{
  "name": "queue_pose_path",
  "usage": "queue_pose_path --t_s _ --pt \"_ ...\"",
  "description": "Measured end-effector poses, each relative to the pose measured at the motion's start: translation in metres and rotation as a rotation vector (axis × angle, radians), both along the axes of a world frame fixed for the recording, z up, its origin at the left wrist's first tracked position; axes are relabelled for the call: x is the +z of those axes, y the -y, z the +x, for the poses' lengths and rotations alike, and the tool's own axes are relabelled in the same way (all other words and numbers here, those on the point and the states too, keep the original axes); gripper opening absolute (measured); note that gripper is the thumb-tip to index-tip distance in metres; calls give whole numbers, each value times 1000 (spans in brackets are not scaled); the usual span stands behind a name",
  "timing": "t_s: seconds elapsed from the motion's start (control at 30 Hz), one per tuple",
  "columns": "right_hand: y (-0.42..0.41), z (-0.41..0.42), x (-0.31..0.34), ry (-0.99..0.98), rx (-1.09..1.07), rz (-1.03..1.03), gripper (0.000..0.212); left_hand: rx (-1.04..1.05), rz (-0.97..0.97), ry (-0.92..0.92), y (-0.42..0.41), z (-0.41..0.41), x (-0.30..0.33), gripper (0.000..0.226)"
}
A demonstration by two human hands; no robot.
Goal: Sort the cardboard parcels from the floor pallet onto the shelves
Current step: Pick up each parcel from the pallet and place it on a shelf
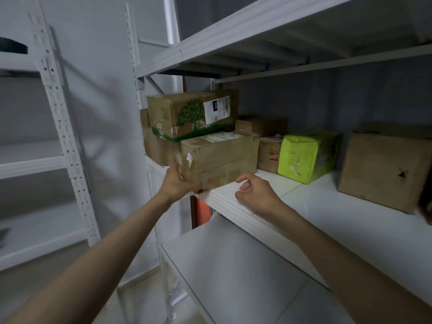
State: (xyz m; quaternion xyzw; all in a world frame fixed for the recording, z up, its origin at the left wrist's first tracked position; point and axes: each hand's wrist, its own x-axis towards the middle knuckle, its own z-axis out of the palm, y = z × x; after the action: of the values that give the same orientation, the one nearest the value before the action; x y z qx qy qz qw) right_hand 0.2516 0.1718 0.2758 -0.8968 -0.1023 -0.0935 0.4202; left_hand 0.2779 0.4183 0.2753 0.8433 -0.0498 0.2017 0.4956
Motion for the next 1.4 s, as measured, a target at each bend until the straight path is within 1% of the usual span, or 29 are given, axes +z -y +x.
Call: queue_pose_path --t_s 0.07,0.2,0.27,0.37,0.47,0.6,0.63,0.7,0.77,0.8,0.87,0.93,1.0,1.1,1.27,1.3,1.4 --pt "3 16 5 -7 -1 -46 33 -8 -81 -8 -1 16 3 81" --pt "13 32 10 -27 -11 -76 31 -20 -192 -91 2 38 3 101" --pt "18 32 9 -48 -13 -77 30 6 -182 -93 8 45 -2 99" --pt "25 28 6 -72 -26 -68 30 71 -149 -44 17 51 -9 95" --pt "33 20 3 -74 -49 -27 30 92 -137 -8 19 48 -12 100" --pt "39 5 2 -55 -67 84 31 76 -45 74 23 28 -11 106" --pt "38 -1 3 -54 -74 155 34 73 -9 106 25 20 -10 107" --pt "34 -17 10 -95 -69 413 46 54 85 194 29 -2 -6 109" --pt "32 -39 19 -157 -38 663 58 13 186 308 34 -28 -3 110" --pt "32 -52 24 -177 -12 754 62 -3 227 362 36 -42 -1 111" --pt "33 -83 30 -202 38 898 67 -23 276 455 39 -69 2 111" --pt "35 -117 34 -199 47 977 68 -54 292 534 43 -96 3 108" --pt "38 -152 34 -165 30 991 64 -95 287 587 47 -121 1 107" --pt "46 -209 32 -99 -18 977 56 -161 241 610 58 -156 -7 107" --pt "67 -312 20 -11 -143 981 48 -294 50 624 89 -211 -39 109" --pt "72 -334 15 15 -176 984 49 -346 0 613 97 -224 -48 110" --pt "92 -402 2 124 -333 982 68 -567 -144 585 125 -271 -75 108"
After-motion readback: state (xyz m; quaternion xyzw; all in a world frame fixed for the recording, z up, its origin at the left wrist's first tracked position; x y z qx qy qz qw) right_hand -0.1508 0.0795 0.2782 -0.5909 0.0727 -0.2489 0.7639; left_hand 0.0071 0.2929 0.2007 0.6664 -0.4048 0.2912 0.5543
